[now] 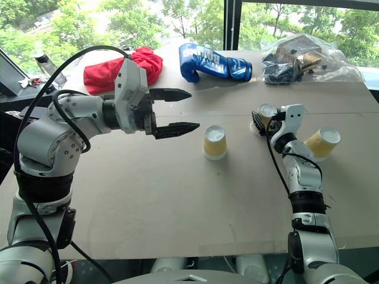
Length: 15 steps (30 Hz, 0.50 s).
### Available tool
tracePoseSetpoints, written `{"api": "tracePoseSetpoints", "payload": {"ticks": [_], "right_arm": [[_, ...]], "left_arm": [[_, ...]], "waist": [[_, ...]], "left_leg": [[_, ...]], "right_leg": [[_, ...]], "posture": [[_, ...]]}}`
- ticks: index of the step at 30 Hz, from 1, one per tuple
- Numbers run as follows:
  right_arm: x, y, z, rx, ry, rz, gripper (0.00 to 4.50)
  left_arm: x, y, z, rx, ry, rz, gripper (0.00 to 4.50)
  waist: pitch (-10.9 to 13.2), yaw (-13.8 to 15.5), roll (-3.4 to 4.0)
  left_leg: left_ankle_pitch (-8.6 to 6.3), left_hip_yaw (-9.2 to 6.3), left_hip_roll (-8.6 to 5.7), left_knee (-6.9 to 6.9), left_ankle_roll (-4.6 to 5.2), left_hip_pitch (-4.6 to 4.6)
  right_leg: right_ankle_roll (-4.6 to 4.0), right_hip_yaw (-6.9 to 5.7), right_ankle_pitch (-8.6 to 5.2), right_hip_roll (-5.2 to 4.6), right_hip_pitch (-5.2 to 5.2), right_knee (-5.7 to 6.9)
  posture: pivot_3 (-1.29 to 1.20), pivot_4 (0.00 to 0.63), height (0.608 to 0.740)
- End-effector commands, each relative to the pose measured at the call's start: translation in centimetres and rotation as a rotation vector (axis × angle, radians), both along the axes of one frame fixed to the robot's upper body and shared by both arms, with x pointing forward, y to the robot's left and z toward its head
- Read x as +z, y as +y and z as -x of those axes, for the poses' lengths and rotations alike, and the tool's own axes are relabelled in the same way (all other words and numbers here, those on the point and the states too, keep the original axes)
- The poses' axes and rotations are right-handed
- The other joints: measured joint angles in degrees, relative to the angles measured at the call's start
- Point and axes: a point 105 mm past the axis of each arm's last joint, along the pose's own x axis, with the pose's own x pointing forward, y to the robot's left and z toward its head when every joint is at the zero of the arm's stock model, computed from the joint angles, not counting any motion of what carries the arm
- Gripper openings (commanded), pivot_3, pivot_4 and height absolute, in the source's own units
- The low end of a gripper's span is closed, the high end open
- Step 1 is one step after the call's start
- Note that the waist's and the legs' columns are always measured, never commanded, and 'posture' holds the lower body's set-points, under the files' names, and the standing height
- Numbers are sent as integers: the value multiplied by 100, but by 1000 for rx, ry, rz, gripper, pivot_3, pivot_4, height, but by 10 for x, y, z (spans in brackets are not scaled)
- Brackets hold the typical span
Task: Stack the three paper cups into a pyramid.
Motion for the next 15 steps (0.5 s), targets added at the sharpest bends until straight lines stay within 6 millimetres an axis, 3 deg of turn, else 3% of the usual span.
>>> {"api": "tracePoseSetpoints", "payload": {"ticks": [1,2,9,15], "right_arm": [[19,2,-1,6,-80,30,2131],[19,2,-1,8,-80,34,1956],[23,4,12,55,-103,78,1956],[24,26,49,245,-88,51,1956]], "left_arm": [[11,0,6,-6,-42,20,4500],[11,0,6,-6,-37,25,4500],[4,6,11,-8,17,28,4500],[-14,24,25,6,63,-1,4500]], "waist": [[0,-1,0],[0,-1,0],[0,0,0],[1,-7,1]], "left_leg": [[0,0,0,0,0,0],[0,1,0,0,0,0],[0,1,1,0,0,0],[0,3,6,-6,0,-1]], "right_leg": [[0,1,0,0,0,0],[0,1,0,0,0,0],[0,2,0,-1,0,-1],[0,5,0,0,-5,-1]], "posture": [[0,150,740],[0,150,740],[0,150,740],[0,150,740]]}}
